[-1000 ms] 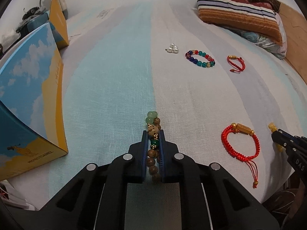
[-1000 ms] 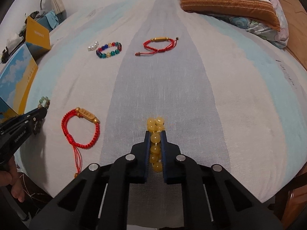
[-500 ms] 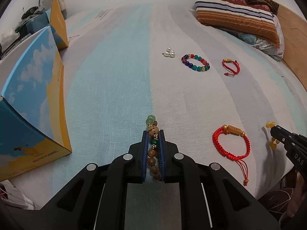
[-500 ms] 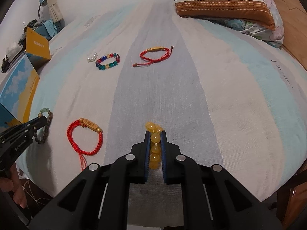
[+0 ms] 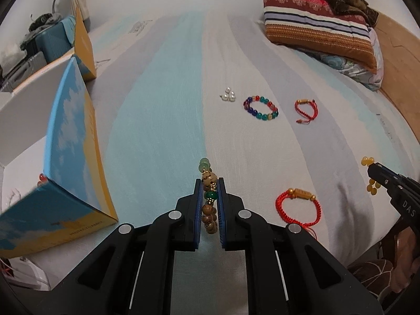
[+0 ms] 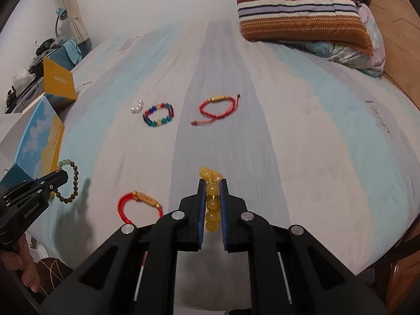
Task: Organize jewelry
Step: 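Carry both held bracelets over to the open white box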
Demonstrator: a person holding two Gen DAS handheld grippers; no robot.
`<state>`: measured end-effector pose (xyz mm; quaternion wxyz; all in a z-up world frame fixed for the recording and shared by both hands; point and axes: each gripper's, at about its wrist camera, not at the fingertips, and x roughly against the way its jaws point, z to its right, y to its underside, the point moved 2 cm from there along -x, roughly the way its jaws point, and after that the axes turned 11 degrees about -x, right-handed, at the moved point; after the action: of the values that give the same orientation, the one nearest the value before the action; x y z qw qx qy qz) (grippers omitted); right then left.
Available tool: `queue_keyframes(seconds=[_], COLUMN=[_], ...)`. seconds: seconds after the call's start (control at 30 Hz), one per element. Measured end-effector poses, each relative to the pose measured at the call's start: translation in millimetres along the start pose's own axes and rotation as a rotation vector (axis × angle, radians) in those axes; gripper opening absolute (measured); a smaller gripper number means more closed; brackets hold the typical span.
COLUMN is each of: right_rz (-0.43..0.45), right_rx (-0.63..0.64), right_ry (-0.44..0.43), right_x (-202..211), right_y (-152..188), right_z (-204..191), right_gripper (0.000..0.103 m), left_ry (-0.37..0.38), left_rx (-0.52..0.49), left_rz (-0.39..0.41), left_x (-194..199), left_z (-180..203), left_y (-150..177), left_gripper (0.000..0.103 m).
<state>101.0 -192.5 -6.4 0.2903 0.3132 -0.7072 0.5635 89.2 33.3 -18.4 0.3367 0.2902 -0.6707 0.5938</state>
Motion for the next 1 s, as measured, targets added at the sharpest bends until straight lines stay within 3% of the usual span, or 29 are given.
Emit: queue_keyframes(seconds=[0.5, 1.0], right_rz=[0.028, 0.045], right_rx=[0.037, 0.102], right_ry=[-0.017, -0.075], right_x=[22, 32], right_y=[-36, -63], right_z=[-43, -133], right_gripper=[0.009, 0.009], left_ry=[-0.03, -0.08], left_rx=[0.004, 0.048], left_rz=[0.055, 0.104], left_x=[41, 79], left_z=[-24, -74], left_y=[-36, -62], left_gripper=[0.01, 0.01])
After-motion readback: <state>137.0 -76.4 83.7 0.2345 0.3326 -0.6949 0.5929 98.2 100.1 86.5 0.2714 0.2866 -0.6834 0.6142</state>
